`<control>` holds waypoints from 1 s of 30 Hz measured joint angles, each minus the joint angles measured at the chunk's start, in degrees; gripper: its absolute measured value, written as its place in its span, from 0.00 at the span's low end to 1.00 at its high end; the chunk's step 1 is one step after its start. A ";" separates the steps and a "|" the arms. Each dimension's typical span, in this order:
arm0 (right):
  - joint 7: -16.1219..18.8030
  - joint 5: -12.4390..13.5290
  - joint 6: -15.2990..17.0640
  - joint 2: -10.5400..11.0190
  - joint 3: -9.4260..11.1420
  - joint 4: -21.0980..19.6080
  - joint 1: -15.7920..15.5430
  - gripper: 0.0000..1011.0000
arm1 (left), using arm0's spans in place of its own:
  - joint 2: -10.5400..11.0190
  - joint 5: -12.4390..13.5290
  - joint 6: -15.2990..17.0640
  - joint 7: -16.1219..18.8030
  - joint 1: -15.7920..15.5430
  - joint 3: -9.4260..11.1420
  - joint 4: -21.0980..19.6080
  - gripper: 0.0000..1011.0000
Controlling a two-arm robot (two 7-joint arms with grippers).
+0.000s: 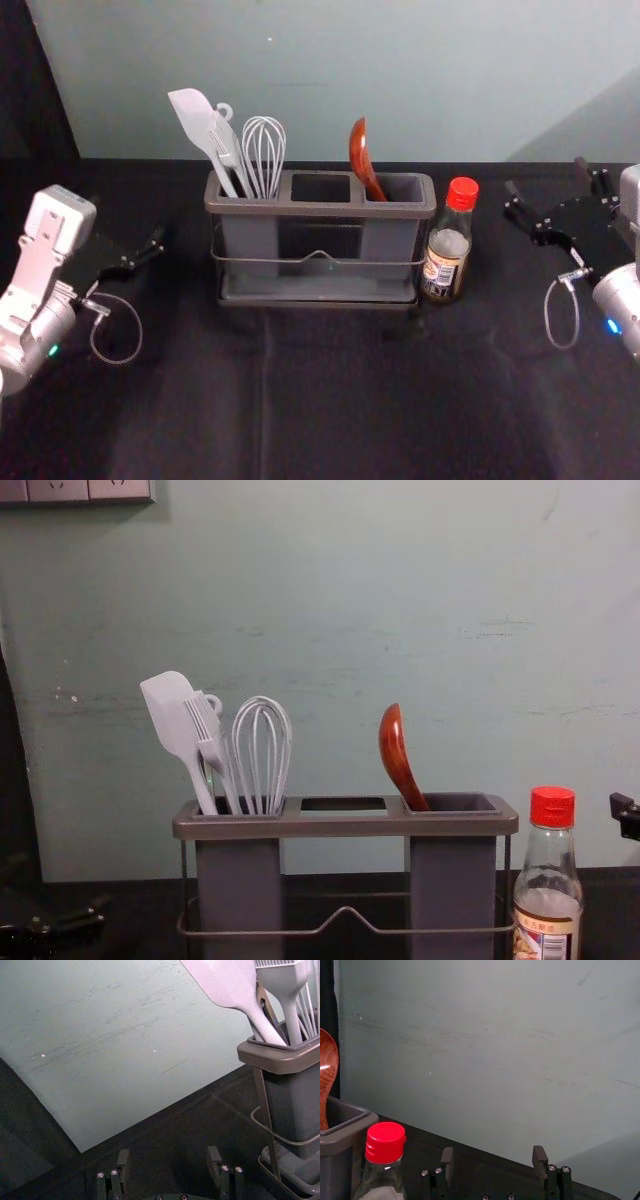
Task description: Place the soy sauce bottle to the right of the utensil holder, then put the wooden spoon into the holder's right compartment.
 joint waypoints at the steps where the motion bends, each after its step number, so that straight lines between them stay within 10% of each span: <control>1: 0.00 0.01 0.00 0.00 0.00 0.00 0.00 0.99 | 0.00 0.00 0.00 0.00 0.00 0.00 0.00 0.99; 30: 0.14 0.27 -0.06 0.00 0.00 -0.05 0.04 0.99 | 0.00 0.00 0.00 0.00 0.00 0.00 0.00 0.99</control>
